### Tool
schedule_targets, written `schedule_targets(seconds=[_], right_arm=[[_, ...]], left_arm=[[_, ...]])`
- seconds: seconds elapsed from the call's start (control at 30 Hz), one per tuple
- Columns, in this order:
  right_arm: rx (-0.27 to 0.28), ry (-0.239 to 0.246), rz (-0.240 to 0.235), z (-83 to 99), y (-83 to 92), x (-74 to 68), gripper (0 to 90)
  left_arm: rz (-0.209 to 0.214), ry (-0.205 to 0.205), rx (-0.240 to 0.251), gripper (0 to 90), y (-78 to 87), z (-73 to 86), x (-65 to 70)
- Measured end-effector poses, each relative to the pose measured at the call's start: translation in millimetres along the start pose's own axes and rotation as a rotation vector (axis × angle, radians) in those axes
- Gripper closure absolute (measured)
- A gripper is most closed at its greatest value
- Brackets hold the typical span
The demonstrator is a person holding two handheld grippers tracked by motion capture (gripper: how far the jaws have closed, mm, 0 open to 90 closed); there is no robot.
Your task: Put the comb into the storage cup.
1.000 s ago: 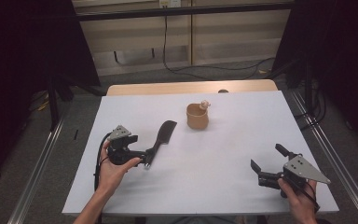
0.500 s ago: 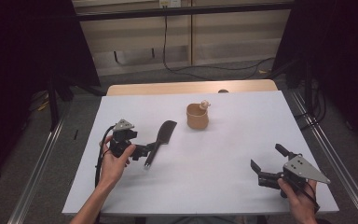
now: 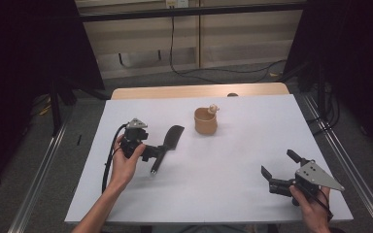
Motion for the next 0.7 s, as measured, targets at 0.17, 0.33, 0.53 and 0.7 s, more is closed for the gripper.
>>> schedule_targets(seconds=[0.17, 0.33, 0.53, 0.7], right_arm=[[-0.001, 0.0, -0.001, 0.1, 0.0, -0.5, 0.0], [0.0, 0.0, 0.0, 0.2, -0.4, 0.0, 0.0], [0.001, -0.003, 0.0, 0.1, -0.5, -0.2, 0.0], [0.001, -0.001, 0.001, 0.2, -0.8, -0.2, 0.0]], left_arm=[[0.024, -0.027, -0.04, 6.9, -4.0, -6.3, 0.6], [0.034, -0.044, -0.108, 7.4, -13.6, 0.4, 4.9], [0.031, -0.073, -0.193, 7.3, -23.0, 3.6, 6.3], [0.05, -0.049, -0.234, 7.8, -29.8, 4.2, 7.5]])
Point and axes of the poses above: each handheld gripper's, and its own axes: y roughly backward along the jaws, z roughly out of its underside, x roughly to its right, the point moved 7 cm from there along -y, roughly forward along the jaws, and after that the axes turned 14 degrees about -z, right-handed, at the moved point
